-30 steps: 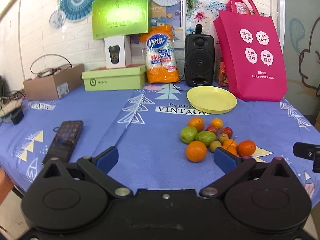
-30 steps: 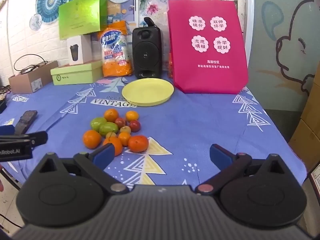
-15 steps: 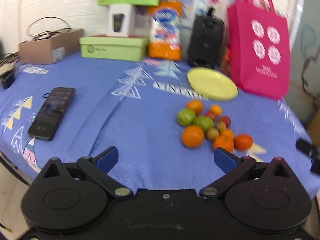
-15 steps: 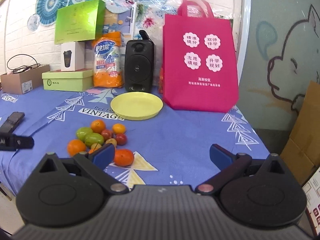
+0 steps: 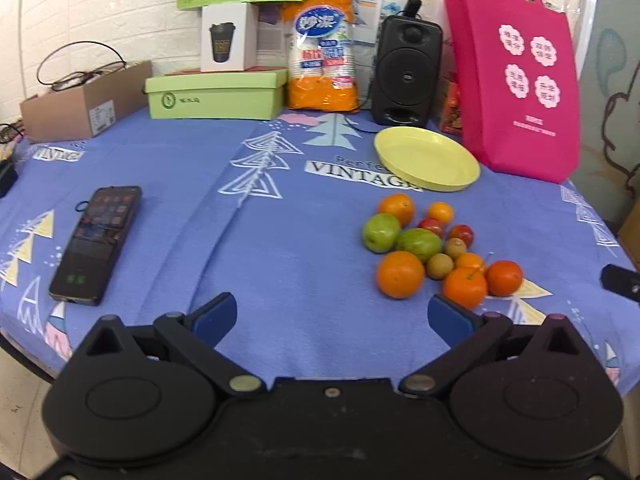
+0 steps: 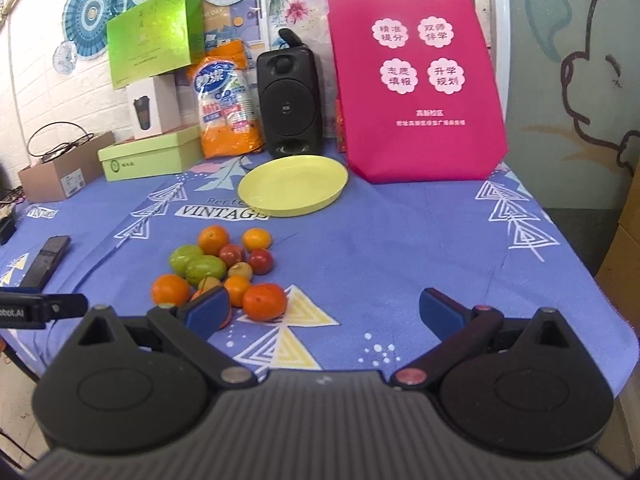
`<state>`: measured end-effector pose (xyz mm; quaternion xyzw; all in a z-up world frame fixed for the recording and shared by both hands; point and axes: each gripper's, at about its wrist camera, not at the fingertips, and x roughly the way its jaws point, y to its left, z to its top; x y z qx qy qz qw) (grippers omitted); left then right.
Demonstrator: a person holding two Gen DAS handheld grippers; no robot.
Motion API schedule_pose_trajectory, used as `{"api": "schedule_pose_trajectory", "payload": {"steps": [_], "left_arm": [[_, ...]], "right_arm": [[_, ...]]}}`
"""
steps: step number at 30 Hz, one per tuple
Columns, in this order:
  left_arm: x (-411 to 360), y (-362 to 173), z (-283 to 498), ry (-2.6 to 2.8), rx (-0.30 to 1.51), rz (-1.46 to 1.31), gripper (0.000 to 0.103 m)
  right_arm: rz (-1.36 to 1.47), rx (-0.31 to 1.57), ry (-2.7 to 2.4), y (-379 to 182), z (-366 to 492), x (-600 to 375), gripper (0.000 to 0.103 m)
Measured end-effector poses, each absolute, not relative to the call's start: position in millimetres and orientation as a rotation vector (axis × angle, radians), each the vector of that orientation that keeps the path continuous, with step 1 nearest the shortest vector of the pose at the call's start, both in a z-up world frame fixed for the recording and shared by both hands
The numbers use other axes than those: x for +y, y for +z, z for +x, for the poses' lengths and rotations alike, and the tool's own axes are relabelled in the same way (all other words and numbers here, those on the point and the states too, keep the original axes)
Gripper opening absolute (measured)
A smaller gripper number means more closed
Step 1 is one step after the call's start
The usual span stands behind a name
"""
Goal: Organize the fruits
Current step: 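Move both tools toward the fruit cluster on the tablecloth, then grasp a large orange with the left tool while the right tool grasps a tangerine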
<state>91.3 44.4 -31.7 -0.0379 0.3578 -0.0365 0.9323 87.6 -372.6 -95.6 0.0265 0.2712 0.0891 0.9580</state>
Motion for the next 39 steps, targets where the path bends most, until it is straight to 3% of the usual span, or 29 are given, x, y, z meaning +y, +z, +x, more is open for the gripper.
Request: {"api": "schedule_pose_trajectory", "payload": {"steps": [7, 11, 16, 27, 30, 32, 35, 37, 39], "left_arm": [[18, -14, 87, 0.066, 0.631, 0.137, 0.103], [17, -22, 89, 0.011, 0.633, 0.073, 0.103], [16, -35, 93, -0.141, 0.619, 0.036, 0.103], [0, -69, 120, -0.190, 0.619, 0.109, 0.103], [-7, -75, 127, -0.201, 0.612, 0.121, 0.103], [-10, -77, 130, -0.218, 0.609, 0.122, 0.098], [-18, -84, 136, -0.234, 0.616, 0.153, 0.095], [-23, -91, 142, -0.242, 0.631, 0.163, 0.078], [-25, -99, 150, -0.267, 0.663, 0.140, 0.068]], "right_arm": [[0.045, 0.491, 0.260, -77, 92, -376, 0.103], [0.015, 0.358, 0.315, -77, 80, -370, 0.103], [-0.014, 0.528, 0.298, -102, 96, -361, 0.103], [-0.085, 0.515, 0.420, -120, 109, -353, 0.103], [-0.152, 0.504, 0.421, -127, 113, -344, 0.091], [-0.183, 0.518, 0.413, -134, 118, -339, 0.085], [-0.198, 0.538, 0.414, -144, 126, -335, 0.084], [-0.194, 0.551, 0.421, -149, 131, -334, 0.081], [-0.188, 0.566, 0.428, -154, 136, -333, 0.073]]}}
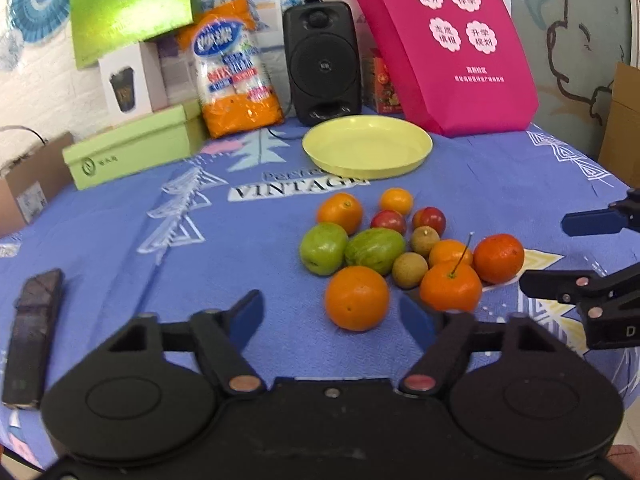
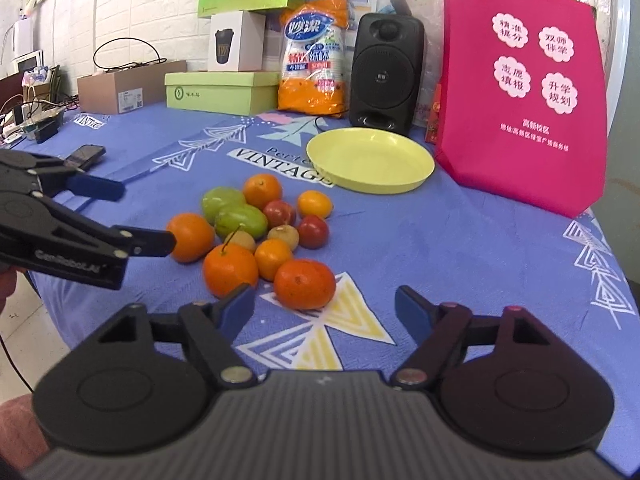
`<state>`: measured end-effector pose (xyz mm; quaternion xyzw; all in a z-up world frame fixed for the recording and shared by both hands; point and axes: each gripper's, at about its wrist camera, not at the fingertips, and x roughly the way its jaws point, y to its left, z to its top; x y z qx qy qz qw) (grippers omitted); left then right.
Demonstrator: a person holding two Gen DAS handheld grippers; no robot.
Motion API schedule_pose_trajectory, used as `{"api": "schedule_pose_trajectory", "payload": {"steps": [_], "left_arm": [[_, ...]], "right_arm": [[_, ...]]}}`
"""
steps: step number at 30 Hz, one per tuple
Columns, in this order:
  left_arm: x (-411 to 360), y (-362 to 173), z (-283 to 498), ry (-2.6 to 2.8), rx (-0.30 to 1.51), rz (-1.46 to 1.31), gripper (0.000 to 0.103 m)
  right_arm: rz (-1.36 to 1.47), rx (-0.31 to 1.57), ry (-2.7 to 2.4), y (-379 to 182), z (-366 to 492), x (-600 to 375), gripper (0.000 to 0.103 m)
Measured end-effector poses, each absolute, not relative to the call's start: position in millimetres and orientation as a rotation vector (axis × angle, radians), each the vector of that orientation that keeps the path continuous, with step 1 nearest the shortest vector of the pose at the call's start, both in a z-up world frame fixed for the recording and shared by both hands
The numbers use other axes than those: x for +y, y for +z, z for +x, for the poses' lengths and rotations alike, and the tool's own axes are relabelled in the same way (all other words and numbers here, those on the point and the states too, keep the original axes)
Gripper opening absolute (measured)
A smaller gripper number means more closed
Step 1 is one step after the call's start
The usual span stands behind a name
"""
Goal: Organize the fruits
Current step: 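Grasp a large orange with the left tool while the right tool grasps a tangerine, then carry both oranges onto the yellow plate and open both tools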
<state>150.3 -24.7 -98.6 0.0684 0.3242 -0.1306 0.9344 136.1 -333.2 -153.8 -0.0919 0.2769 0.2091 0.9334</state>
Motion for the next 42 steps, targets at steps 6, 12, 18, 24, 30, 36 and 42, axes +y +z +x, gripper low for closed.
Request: {"api": "schedule_pose_trajectory", "payload": {"steps": [6, 12, 18, 24, 30, 36, 42], "left_arm": [[-31, -116, 168, -0.271, 0.700, 0.129, 0.062], [-30, -123, 184, -0.303, 0.730, 0.081, 0.041], [-27, -123, 186, -0.310, 0.737, 0.061, 0.041], [-30, -123, 186, -0.306, 0.737, 0.067, 0.041], [-28, -122, 184, -0.302, 0.740, 0.057, 0.040], [-23, -116, 178, -0.290, 0.731, 0.054, 0.040], [-11, -92, 167, -0.283, 0.690, 0.038, 0.040]], "right_arm": [[-0.195, 0.585, 0.429, -162, 146, -330, 0.072], [-0.183, 0.611, 0.429, -170, 163, -325, 0.070], [-0.194, 0.635, 0.448, -176, 170, -316, 0.056], [-0.163, 0.628, 0.476, -180, 176, -314, 0.042], [-0.146, 0.621, 0.478, -179, 174, -315, 0.040], [-0.121, 0.624, 0.469, -175, 163, -325, 0.040], [-0.108, 0.607, 0.448, -162, 151, -340, 0.039]]}}
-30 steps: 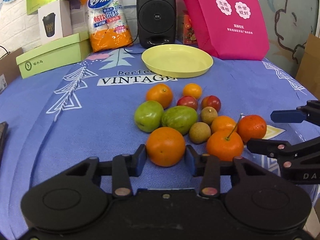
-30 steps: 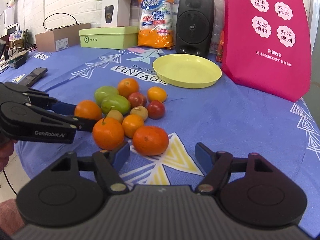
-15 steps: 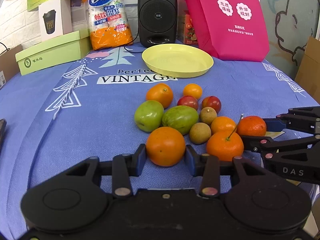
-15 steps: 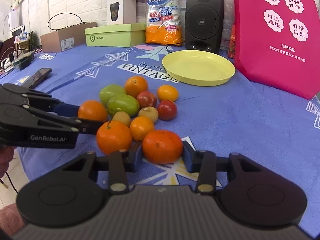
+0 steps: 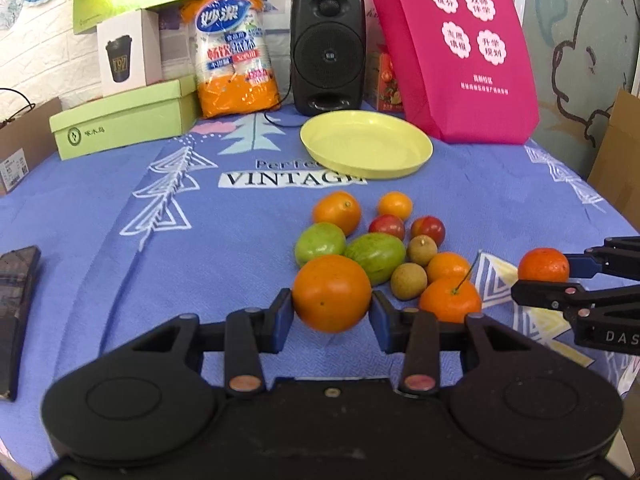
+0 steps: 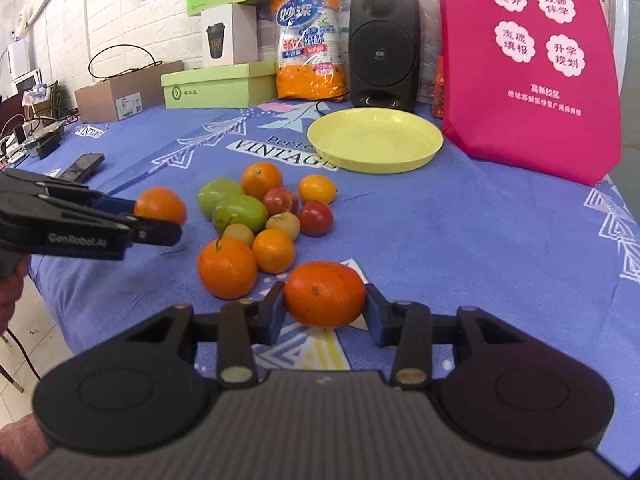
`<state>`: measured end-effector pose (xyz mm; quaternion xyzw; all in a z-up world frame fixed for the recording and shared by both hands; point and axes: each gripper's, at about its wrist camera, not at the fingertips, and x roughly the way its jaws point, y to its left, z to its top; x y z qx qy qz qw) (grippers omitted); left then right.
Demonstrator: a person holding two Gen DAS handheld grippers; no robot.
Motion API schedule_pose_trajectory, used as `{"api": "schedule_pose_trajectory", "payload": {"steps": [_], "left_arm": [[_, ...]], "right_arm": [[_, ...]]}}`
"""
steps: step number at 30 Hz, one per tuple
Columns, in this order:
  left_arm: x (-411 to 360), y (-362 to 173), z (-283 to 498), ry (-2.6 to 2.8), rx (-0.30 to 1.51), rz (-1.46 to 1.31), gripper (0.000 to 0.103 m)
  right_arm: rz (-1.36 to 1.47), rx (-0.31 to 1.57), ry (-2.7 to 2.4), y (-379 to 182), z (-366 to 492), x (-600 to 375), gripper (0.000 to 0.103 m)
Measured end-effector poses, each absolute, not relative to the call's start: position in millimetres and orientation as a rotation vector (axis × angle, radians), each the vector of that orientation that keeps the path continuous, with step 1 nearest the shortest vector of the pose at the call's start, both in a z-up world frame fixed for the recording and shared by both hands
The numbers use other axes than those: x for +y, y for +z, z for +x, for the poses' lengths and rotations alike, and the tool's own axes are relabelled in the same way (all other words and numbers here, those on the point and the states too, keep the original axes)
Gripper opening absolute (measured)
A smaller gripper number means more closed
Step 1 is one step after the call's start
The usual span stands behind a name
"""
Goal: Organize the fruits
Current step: 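Carry both oranges onto the yellow plate and open both tools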
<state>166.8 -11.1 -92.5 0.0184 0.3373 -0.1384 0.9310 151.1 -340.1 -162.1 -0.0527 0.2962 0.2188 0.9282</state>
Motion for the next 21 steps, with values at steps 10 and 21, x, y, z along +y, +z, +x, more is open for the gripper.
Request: {"api": "schedule_pose_trajectory", "payload": {"steps": [10, 21], "left_arm": [[-20, -47, 197, -0.325, 0.603, 0.103, 0.040], [-71, -48, 314, -0.380, 0.631, 0.157, 0.040]], "right_arm": [[-0.134, 0.503, 0.440, -118, 173, -349, 0.039], [-0.137, 0.502, 0.445, -99, 280, -334, 0.039]]}}
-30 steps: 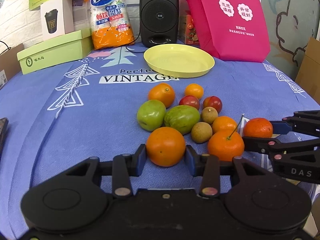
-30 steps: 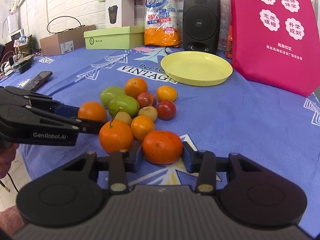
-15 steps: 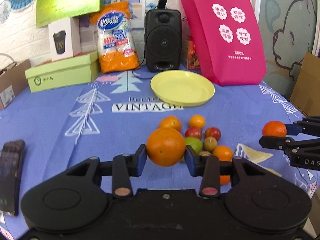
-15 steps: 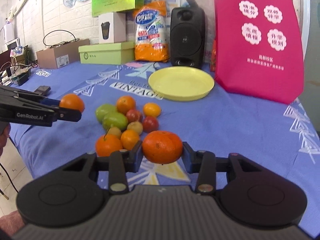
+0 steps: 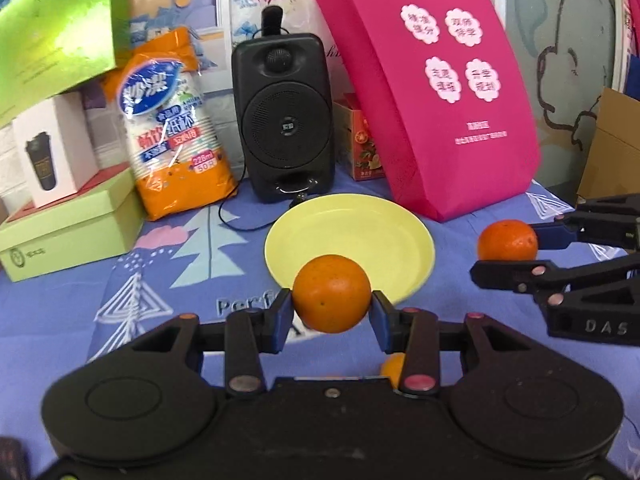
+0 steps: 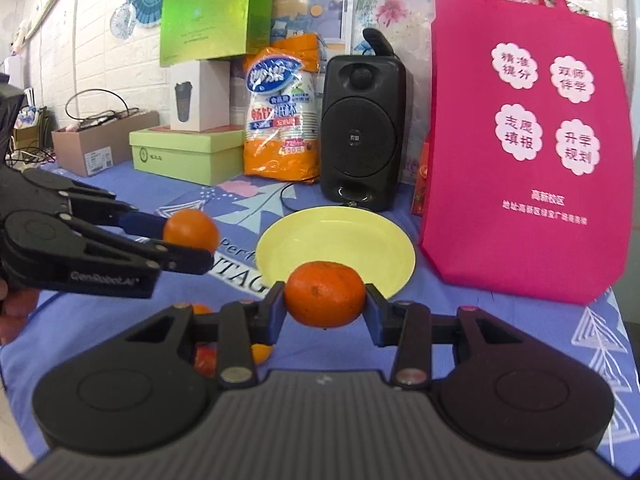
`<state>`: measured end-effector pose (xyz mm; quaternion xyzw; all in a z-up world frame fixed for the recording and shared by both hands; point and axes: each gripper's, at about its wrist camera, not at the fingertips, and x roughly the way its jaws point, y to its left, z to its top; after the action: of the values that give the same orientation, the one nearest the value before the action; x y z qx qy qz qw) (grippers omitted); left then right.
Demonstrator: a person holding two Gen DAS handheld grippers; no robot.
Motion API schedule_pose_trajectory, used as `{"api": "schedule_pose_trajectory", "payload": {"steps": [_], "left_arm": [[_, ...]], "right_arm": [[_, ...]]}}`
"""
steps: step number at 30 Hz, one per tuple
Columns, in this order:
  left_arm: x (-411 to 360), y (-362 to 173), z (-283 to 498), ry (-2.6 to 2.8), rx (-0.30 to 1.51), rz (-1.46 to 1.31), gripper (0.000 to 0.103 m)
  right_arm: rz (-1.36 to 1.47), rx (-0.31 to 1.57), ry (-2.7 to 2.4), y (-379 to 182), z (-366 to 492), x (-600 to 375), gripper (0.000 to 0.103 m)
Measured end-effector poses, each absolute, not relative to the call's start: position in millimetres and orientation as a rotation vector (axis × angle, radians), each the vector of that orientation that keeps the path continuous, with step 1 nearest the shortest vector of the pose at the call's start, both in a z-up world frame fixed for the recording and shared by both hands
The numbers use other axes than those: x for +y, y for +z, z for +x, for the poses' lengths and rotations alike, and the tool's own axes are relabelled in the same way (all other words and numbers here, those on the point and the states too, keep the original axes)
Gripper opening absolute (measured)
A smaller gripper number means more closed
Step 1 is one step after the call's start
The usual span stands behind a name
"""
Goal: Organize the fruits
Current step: 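Carry both oranges onto the yellow plate and open both tools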
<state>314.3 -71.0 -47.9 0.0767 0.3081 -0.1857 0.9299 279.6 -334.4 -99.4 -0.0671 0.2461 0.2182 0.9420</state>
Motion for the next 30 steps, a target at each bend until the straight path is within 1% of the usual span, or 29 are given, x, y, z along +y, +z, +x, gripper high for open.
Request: {"api": "schedule_pose_trajectory", "payload": {"steps": [5, 9, 17, 18, 20, 21, 22, 26, 30], "left_arm": [[-91, -72, 376, -0.381, 0.681, 0.160, 0.040], [-102, -94, 412, -0.382, 0.716, 0.154, 0.040], [-101, -122, 446, -0.378, 0.787, 0.128, 0.042], [-101, -123, 447, -0.379, 0.789, 0.129, 0.044], [-97, -120, 445, -0.388, 0.782, 0.125, 0.057], [-95, -117, 442, -0.375, 0.773, 0.129, 0.066], [-93, -112, 438, -0.372, 0.760, 0.133, 0.070], [-82, -86, 412, -0.360, 0.700, 0.163, 0.071], [-65, -60, 371, -0.381, 0.639, 0.137, 0.071]], "right_arm": [[-0.127, 0.578, 0.448, -121, 342, -321, 0.040], [-0.127, 0.622, 0.452, -142, 373, -311, 0.039], [-0.152, 0.666, 0.437, -162, 401, -301, 0.040], [-0.150, 0.671, 0.436, -164, 403, -301, 0.040], [-0.138, 0.686, 0.436, -166, 406, -301, 0.040], [-0.138, 0.690, 0.440, -166, 406, -301, 0.040], [-0.143, 0.685, 0.438, -166, 405, -301, 0.041], [-0.153, 0.624, 0.413, -151, 388, -309, 0.048], [-0.127, 0.556, 0.395, -128, 354, -324, 0.048]]}}
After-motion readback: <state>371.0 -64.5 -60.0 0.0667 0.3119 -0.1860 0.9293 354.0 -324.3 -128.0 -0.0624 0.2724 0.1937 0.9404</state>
